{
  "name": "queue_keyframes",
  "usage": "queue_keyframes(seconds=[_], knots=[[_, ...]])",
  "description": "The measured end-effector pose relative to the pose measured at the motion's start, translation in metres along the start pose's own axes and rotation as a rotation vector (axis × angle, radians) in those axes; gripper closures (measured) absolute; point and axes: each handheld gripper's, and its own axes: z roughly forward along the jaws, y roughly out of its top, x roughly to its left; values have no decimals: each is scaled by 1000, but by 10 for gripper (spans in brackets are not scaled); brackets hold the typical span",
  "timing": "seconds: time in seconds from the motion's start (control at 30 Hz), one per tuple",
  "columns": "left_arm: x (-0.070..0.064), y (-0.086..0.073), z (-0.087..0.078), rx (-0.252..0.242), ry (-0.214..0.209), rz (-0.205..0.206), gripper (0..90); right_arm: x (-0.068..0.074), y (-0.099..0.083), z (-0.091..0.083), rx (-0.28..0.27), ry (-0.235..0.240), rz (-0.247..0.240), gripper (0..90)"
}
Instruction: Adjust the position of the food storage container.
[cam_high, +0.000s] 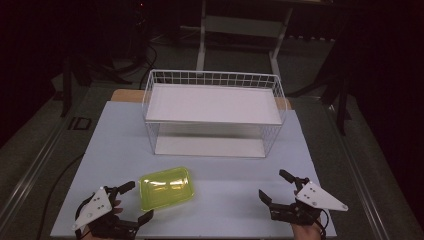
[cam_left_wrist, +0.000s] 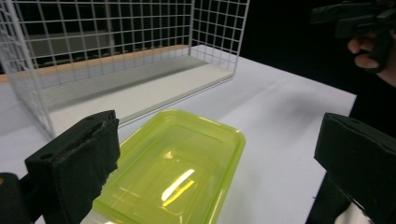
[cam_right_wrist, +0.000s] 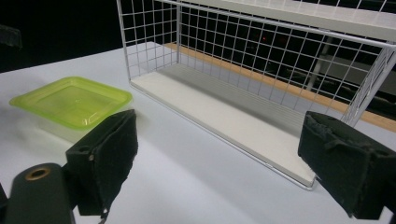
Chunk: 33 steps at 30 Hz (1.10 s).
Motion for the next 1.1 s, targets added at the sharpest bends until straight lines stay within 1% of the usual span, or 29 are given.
queue_keyframes(seconds=[0.03,0.07,0.13,0.17,0.2,0.23,0.3,0.37,0.43,0.5,0.53,0.57,0.6,0.63,0.67,0.7,0.73,0.77,0.83,0.87,0.9,0.93,0.97,1.0,1.03,1.07,1.1], knots=[[0,0,0,0,0,0,8,0,0,0,-1,2,6,121],[0,1,0,6,0,10,8,0,0,0,0,5,11,121],[0,1,0,6,0,10,8,-1,0,-1,1,8,14,121],[0,2,-1,-21,-29,21,8,-1,0,-1,1,8,14,121],[1,3,-1,-33,-45,9,8,-2,1,-2,-5,12,30,120],[2,4,-2,-31,-53,-1,8,-2,1,-2,-5,10,39,120],[4,5,-4,-32,-42,-3,8,-1,1,-3,-7,6,39,120],[6,6,-7,-32,-40,-21,8,-1,1,-4,-9,2,36,120],[8,10,-10,2,-33,-35,8,-1,2,-6,-12,-2,35,120],[10,13,-12,48,11,-5,8,-2,2,-7,-14,-3,47,120],[12,14,-14,69,8,-3,8,-2,2,-7,-18,-4,51,120],[15,14,-16,80,-11,-11,8,-2,2,-7,-20,-5,52,120],[18,15,-18,80,-19,-27,8,-2,2,-7,-22,-4,56,120],[21,15,-20,85,-5,-30,8,-2,3,-8,-23,-4,57,120],[24,15,-22,99,13,-30,9,-1,3,-8,-27,-8,55,120],[27,15,-25,113,21,-26,16,-1,4,-8,-28,-5,55,121],[30,13,-28,105,24,-29,79,0,4,-8,-29,-5,51,120],[34,12,-30,120,24,-32,137,0,4,-9,-30,-8,47,120],[39,8,-33,154,37,-31,162,1,5,-9,-31,-9,46,120],[40,6,-33,173,39,-28,213,1,5,-9,-34,-14,46,120],[42,3,-34,193,39,-26,235,1,5,-9,-36,-16,49,120],[44,1,-34,212,36,-35,272,1,5,-9,-39,-17,49,120],[46,-2,-33,232,28,-40,374,2,5,-9,-42,-17,49,120],[49,-5,-31,258,31,-48,413,2,6,-9,-44,-17,47,120],[51,-8,-29,287,23,-54,467,2,6,-9,-45,-17,45,120],[53,-12,-27,324,19,-53,543,3,6,-9,-46,-20,42,120],[54,-15,-23,373,32,-46,566,3,6,-9,-48,-23,37,120]])
